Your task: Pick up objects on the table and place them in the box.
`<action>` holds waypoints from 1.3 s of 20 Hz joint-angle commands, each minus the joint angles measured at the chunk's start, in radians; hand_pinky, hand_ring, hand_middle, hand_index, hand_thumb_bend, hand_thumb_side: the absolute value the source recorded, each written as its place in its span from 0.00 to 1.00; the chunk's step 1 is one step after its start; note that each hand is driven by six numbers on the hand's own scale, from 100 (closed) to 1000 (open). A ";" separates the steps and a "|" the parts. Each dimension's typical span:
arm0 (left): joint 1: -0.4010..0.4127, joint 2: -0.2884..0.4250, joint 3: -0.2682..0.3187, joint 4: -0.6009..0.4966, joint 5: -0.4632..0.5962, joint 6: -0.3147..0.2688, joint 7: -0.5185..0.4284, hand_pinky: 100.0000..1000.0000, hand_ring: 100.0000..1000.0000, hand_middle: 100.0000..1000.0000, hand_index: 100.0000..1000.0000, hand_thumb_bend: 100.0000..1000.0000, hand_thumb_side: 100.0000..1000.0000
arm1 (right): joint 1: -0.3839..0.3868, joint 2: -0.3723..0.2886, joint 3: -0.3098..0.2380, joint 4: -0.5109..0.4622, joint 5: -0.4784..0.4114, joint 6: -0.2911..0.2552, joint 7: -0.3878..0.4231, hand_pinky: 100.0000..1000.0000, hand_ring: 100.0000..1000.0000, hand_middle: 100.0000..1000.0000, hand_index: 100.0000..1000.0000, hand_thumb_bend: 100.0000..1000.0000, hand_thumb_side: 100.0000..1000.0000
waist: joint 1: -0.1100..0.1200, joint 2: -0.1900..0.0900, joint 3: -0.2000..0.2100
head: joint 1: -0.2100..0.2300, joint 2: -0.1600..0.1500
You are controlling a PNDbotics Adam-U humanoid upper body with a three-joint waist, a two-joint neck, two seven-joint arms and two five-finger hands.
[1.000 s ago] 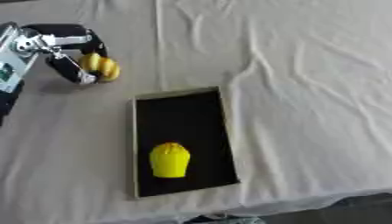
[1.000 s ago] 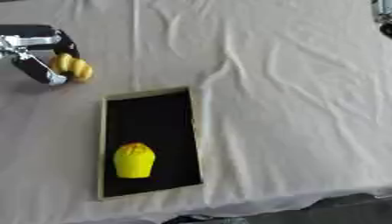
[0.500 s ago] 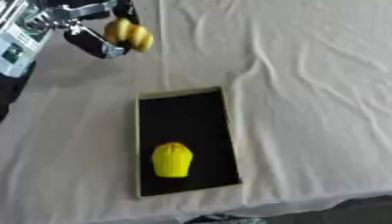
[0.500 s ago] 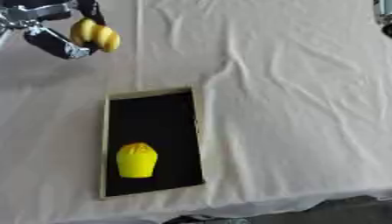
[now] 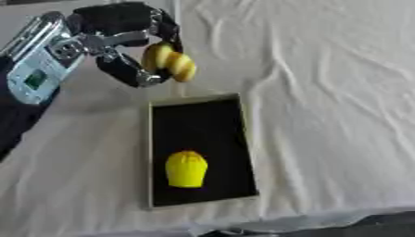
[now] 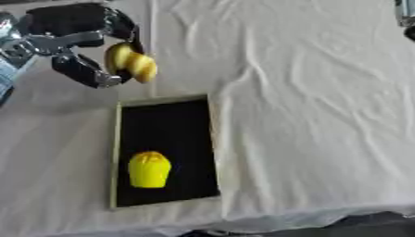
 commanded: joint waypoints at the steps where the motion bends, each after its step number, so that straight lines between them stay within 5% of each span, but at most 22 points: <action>1: 0.006 -0.025 -0.004 -0.082 -0.038 0.043 -0.017 0.66 0.57 0.48 0.63 0.00 0.00 | -0.005 -0.020 -0.013 -0.015 -0.010 0.002 0.003 0.95 0.83 0.58 0.81 0.00 0.30 | -0.003 -0.025 0.002 | -0.005 0.005; 9: 0.079 -0.073 -0.063 -0.234 -0.069 0.151 -0.128 0.67 0.58 0.50 0.66 0.00 0.00 | -0.001 -0.019 -0.014 -0.015 -0.010 0.006 0.007 0.95 0.83 0.58 0.81 0.00 0.32 | 0.000 -0.022 0.009 | -0.026 0.005; 19: 0.139 -0.142 -0.051 -0.197 -0.180 0.165 -0.230 0.74 0.67 0.59 0.77 0.00 0.00 | 0.001 -0.013 -0.019 -0.015 -0.008 0.009 0.004 0.96 0.83 0.58 0.81 0.00 0.35 | 0.006 -0.013 0.010 | -0.037 0.005; 21: 0.144 -0.143 -0.049 -0.188 -0.200 0.166 -0.249 0.84 0.78 0.73 0.87 0.09 0.00 | 0.002 -0.012 -0.020 -0.015 -0.008 0.010 0.004 0.96 0.83 0.58 0.81 0.00 0.35 | 0.007 -0.012 0.010 | -0.037 0.005; 24: 0.147 -0.141 -0.041 -0.190 -0.228 0.158 -0.258 0.95 0.87 0.80 0.93 0.34 0.25 | 0.004 -0.011 -0.021 -0.015 -0.008 0.011 0.005 0.96 0.83 0.58 0.81 0.00 0.35 | 0.008 -0.013 0.009 | -0.037 0.005; 26: 0.149 -0.138 -0.036 -0.194 -0.242 0.147 -0.261 1.00 0.92 0.83 0.95 0.45 0.31 | 0.005 -0.011 -0.021 -0.015 -0.008 0.011 0.005 0.96 0.83 0.58 0.81 0.00 0.35 | 0.009 -0.013 0.009 | -0.037 0.005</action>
